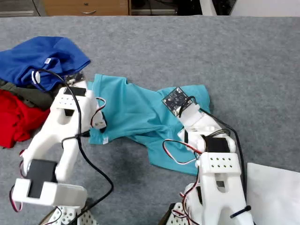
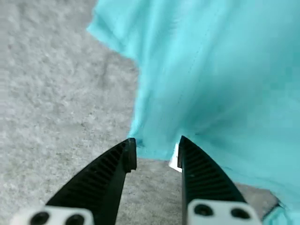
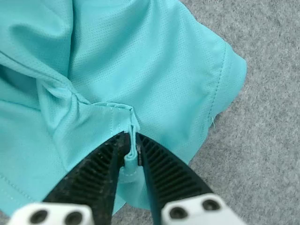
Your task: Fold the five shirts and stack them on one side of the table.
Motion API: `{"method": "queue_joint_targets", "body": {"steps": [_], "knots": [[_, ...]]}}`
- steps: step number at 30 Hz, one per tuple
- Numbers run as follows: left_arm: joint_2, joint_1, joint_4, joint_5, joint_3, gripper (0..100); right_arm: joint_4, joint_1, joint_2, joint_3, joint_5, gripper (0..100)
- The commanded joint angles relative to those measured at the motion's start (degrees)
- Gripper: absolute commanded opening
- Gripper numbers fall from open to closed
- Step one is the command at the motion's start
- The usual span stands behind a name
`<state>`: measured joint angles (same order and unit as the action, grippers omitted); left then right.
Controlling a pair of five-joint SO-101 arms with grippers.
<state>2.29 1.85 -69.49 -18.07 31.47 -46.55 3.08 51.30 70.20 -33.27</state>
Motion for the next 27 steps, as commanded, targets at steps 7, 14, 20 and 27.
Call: {"method": "queue_joint_targets", "body": {"steps": [7,14,20,27], "knots": [[-8.9,-1.0,0.2,-0.9,-4.6,10,1.5,0.8,0.7,0.0,-0.1,0.4],[-8.9,-1.0,0.2,-1.0,-5.2,8,3.3,0.8,0.7,1.2,-0.1,0.4],[-8.9,-1.0,0.1,-1.1,-7.2,8,3.2,0.8,0.7,1.2,-0.1,0.4],[-8.9,-0.5,-2.4,-1.6,-16.2,2,2.4,0.4,1.1,-0.6,0.0,0.4]]}}
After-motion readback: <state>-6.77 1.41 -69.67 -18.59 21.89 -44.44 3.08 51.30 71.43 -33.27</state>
